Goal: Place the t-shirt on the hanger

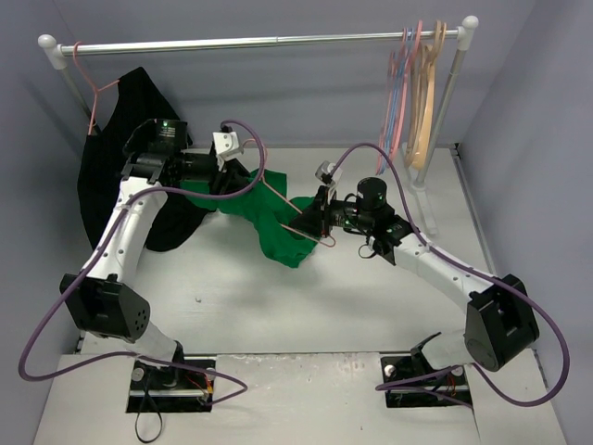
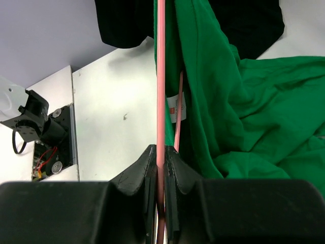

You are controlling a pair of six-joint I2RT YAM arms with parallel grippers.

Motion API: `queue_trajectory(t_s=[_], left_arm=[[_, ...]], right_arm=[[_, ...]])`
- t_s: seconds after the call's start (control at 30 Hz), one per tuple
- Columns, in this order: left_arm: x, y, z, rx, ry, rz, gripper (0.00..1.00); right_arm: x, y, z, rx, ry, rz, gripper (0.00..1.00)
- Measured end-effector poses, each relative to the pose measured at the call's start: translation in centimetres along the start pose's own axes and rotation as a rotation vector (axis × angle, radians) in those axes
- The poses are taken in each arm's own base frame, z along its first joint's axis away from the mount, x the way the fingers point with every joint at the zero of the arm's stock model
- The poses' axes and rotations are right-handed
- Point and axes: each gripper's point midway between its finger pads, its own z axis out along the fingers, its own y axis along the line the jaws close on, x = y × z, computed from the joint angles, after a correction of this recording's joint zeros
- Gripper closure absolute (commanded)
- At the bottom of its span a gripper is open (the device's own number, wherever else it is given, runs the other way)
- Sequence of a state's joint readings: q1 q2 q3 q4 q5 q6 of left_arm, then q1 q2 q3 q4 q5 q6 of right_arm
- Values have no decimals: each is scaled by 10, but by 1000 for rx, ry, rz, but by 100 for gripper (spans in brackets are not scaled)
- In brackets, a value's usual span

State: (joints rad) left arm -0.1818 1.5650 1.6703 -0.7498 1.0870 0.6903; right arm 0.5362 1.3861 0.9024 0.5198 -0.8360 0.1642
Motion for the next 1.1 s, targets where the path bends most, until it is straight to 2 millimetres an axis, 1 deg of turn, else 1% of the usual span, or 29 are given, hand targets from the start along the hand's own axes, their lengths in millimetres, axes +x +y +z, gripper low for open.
queue_trajectory(t_s=[0.07,0.1,0.17,0.2,0.23,0.27,0.4,0.5,0.57,0.6,0.67,0.7,0.77,0.8,0.9,0.97,1.0,1.1], left_arm=[[-5,-3,-2,3,-14,0,69],[-6,-4,-2,3,-19,0,74],[-7,-7,-3,3,-24,-1,82],[-7,-9,-4,5,-25,-3,93],[-6,-11,-4,6,-25,-7,98],[-5,-13,-4,10,-26,-7,100],[-1,-22,-5,15,-20,-12,100],[1,-26,-8,0,-11,-15,100],[3,-28,-10,-14,-5,-16,100],[5,-29,-11,-25,3,-26,100],[11,-33,-13,-43,22,-56,100],[14,-34,-13,-56,35,-69,100],[20,-33,-14,-94,60,-78,100],[25,-33,-14,-121,79,-83,100],[39,-31,-17,-205,130,-97,100],[47,-29,-20,-260,161,-105,100],[49,-28,-22,-289,175,-103,100],[52,-27,-27,-367,208,-91,100]], right_arm=[[-3,1,0,-6,-4,-8,100],[-4,2,0,-9,-5,-12,100],[-4,2,0,-11,-2,-13,100],[-3,2,0,-10,1,-10,100],[-2,1,0,-7,4,-7,100],[-1,0,0,1,6,-4,100],[3,-6,-3,17,21,-4,99],[4,-6,-4,18,32,-6,94],[3,-6,-4,22,40,-11,82],[1,-8,-4,32,40,-16,71],[-10,-15,-5,73,26,-30,62],[-17,-19,-6,94,17,-42,52],[-28,-26,-7,138,4,-59,41],[-33,-31,-9,167,0,-60,38],[-37,-42,-16,262,3,-46,35],[-37,-48,-23,328,11,-17,36],[-36,-50,-27,363,16,1,37],[-36,-54,-38,454,18,71,47]])
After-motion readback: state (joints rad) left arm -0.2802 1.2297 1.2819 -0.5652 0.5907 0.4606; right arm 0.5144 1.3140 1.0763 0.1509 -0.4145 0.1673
